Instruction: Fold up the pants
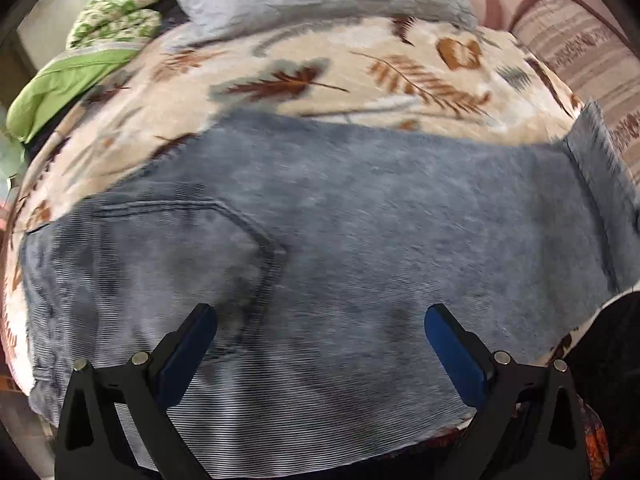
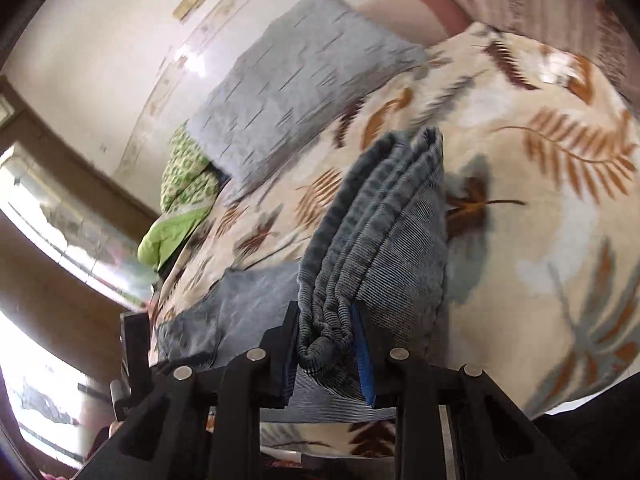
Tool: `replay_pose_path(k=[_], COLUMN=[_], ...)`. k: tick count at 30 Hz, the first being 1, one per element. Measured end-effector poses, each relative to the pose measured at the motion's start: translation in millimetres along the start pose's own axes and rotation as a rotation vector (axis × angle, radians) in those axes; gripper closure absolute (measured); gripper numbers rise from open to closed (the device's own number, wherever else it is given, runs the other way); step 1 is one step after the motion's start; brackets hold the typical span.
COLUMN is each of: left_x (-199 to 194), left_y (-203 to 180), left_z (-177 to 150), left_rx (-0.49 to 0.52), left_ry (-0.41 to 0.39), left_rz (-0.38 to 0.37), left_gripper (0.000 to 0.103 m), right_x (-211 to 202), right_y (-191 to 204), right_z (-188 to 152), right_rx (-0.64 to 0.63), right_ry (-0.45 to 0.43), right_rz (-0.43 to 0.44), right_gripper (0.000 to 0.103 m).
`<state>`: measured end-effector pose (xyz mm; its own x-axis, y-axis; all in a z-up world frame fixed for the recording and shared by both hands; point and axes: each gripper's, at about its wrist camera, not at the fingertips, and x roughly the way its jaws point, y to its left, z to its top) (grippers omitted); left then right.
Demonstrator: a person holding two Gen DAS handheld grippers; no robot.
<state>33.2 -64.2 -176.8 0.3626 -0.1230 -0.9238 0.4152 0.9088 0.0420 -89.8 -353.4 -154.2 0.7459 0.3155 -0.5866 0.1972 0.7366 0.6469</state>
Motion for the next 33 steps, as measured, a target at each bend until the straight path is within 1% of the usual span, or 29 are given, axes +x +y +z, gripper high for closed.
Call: replay_pose_path(k=[5, 10, 12, 14, 15, 17, 19, 20, 22, 24, 28, 30, 33], left_x=[-14.2, -14.4, -13.7, -14.8, -15.4, -17.2, -18.8, -19.4, -22.5, -25.3, -26.2, -23.3, -12.5], left_y=[50.1, 85.0, 93.3, 96.8, 96.9, 92.8, 85.5, 82.4, 69.9, 56.3, 19.8, 3.1, -18.4], left_z=[-0.9, -8.9, -12.6, -15.5, -16.5, -16.6, -14.3, -13.3, -10.7, -8.4, -4.1, -2.0, 1.9], left_rx=[-0.119, -0.206, -0.229, -0.243, -0.245, -0.233, -0.213, -0.203, -0.171, -0.139, -0.05, -0.008, 0.042], left_ry=[-0.036, -0.035, -0.03, -0.026, -0.025, -0.027, -0.03, -0.032, -0.041, -0.048, -0.052, -0.051, -0.036], left_rz=[0.008, 0.016, 0.018, 0.016, 0.013, 0.015, 0.012, 0.01, 0.004, -0.002, -0.013, -0.001, 0.021], left_gripper=[0.0, 0.0, 0.0, 0.0, 0.0, 0.0, 0.0, 0.0, 0.0, 0.0, 0.0, 0.0, 0.0], right_x=[29.5, 63.9, 79.7, 96.1, 103.4, 112.3, 106.1, 101.8, 89.1, 75.9, 52.6, 50.0, 53.4], right_y=[34.2, 68.5, 79.7, 83.6, 84.1, 84.5, 89.4, 91.0, 89.8, 84.0, 56.6, 43.6, 28.4], right_z=[-20.2, -46.3, -57.7, -68.6, -73.1, -80.6, -82.1, -81.3, -74.2, -65.4, -46.4, -43.2, -47.1], right_rx=[-0.065, -0.13, -0.156, -0.16, -0.152, -0.134, -0.172, -0.184, -0.189, -0.192, -0.138, -0.112, -0.091], right_ry=[0.097, 0.207, 0.246, 0.29, 0.321, 0.39, 0.398, 0.401, 0.365, 0.309, 0.2, 0.193, 0.227], right_rz=[0.034, 0.092, 0.091, 0.07, 0.069, 0.136, 0.152, 0.159, 0.174, 0.162, 0.092, 0.048, 0.024], right_gripper=[0.077, 0.077, 0.077, 0.071, 0.071, 0.069, 0.06, 0.052, 0.051, 0.051, 0.051, 0.052, 0.053])
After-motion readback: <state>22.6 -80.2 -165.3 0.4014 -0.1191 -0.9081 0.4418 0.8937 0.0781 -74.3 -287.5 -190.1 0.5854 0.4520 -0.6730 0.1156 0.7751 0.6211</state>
